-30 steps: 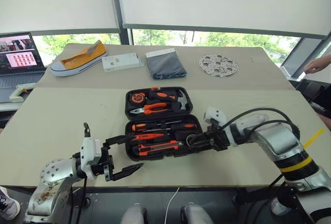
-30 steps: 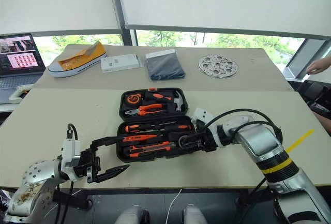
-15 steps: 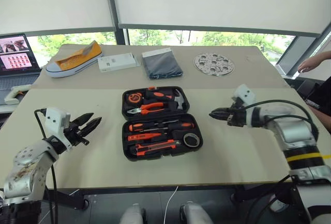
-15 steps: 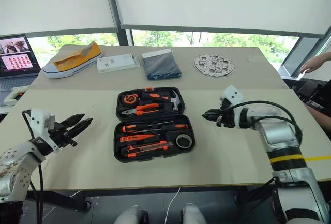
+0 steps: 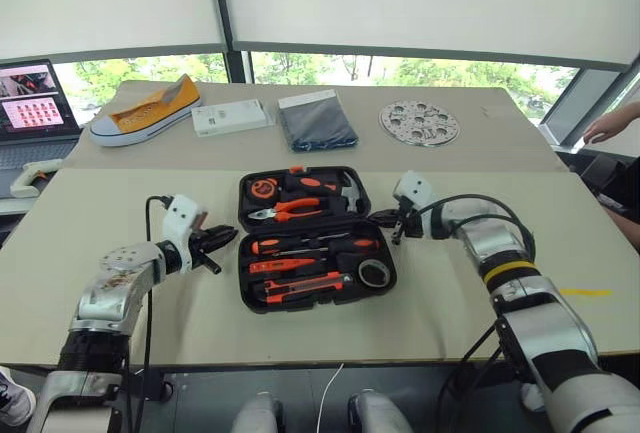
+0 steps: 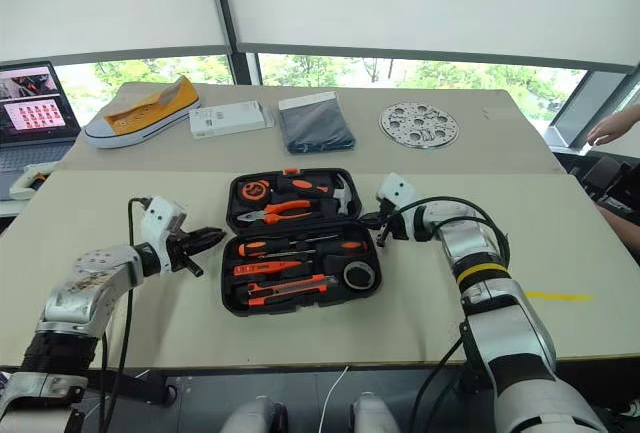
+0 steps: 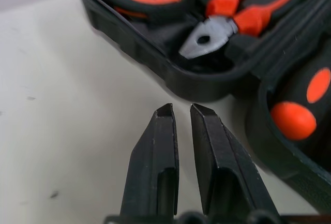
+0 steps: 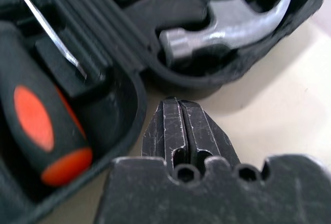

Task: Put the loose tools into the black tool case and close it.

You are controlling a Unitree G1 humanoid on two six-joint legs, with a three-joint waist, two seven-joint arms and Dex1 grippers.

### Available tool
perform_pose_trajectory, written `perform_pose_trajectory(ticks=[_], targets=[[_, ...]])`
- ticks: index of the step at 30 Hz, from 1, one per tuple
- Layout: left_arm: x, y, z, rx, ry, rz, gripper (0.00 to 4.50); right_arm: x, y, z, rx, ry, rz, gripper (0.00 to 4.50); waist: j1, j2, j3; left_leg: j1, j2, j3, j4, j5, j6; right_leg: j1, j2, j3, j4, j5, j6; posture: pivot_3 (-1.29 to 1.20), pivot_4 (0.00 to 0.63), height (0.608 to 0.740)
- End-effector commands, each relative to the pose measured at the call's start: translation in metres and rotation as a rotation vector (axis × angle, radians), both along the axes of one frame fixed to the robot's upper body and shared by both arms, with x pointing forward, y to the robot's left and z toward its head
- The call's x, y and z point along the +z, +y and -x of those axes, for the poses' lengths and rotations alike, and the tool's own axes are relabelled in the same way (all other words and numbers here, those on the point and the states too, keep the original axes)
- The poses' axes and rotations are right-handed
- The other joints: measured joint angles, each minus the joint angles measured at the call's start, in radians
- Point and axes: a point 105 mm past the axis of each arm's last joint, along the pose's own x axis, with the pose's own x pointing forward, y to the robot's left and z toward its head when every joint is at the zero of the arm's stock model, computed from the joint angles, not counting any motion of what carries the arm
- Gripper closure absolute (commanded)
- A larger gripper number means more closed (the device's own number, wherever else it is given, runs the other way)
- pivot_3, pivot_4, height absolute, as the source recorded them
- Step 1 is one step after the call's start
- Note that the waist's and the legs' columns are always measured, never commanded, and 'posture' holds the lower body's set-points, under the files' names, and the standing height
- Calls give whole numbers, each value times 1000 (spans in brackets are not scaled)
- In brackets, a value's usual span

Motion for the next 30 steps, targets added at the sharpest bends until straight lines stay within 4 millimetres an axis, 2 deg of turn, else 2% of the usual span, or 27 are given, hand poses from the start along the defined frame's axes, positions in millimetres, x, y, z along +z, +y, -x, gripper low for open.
perform_pose_trajectory(ticks=[1,7,13,16,17,19,20,21,22,24,28,30], targets=[[15,-11,-3,-76,-60,8,3902,5,11,16,147,37,-25,4500,0,0,0,0,0,0,0,0,0,0,0,0,0,0,0,0,150,740],[13,-28,7,-184,-60,-11,3902,-5,9,40,154,77,-55,4500,3,0,0,-1,0,0,-1,0,0,0,0,0,0,0,0,0,150,740],[6,-22,17,-187,-17,-31,3902,-8,-4,46,63,51,-35,4500,4,0,0,0,0,-1,-1,-1,-1,0,0,0,0,0,0,0,150,740],[17,2,15,-105,-9,-49,3902,0,-16,42,-63,55,-47,4500,3,0,0,0,0,0,-1,-1,-1,0,0,0,0,0,0,0,150,740],[26,13,13,-63,-15,-35,3902,1,-24,46,-86,91,-32,4500,3,0,0,0,0,0,-1,-1,-1,0,0,0,1,0,0,0,150,740],[34,29,16,-14,34,-23,3967,2,-36,56,-96,126,20,3924,5,0,0,1,0,0,-1,0,-2,0,0,0,1,0,0,0,150,740],[34,35,17,9,64,-36,3417,3,-40,61,-90,136,42,3740,5,0,0,0,0,-1,0,0,-2,-1,0,0,1,0,0,0,150,740],[39,35,19,6,85,9,3358,8,-43,63,-96,142,38,3400,5,0,0,0,0,-1,0,0,-2,-1,0,0,1,0,0,0,150,740],[43,36,20,16,104,38,3090,13,-45,66,-101,154,34,3046,4,0,0,0,0,-1,0,0,-2,0,0,0,1,0,0,0,150,740],[45,40,21,62,165,70,2319,23,-47,67,-122,149,18,2368,3,0,0,1,0,-1,0,0,-1,0,0,0,1,-1,0,0,150,740],[58,33,13,97,228,145,713,46,-52,51,-334,174,21,888,1,-1,1,1,0,-1,0,0,-2,-1,1,0,2,-1,0,0,150,740],[62,31,3,135,225,154,139,49,-50,47,-414,243,65,321,0,-1,1,1,0,-2,0,1,-2,-1,1,0,2,0,0,0,150,740]])
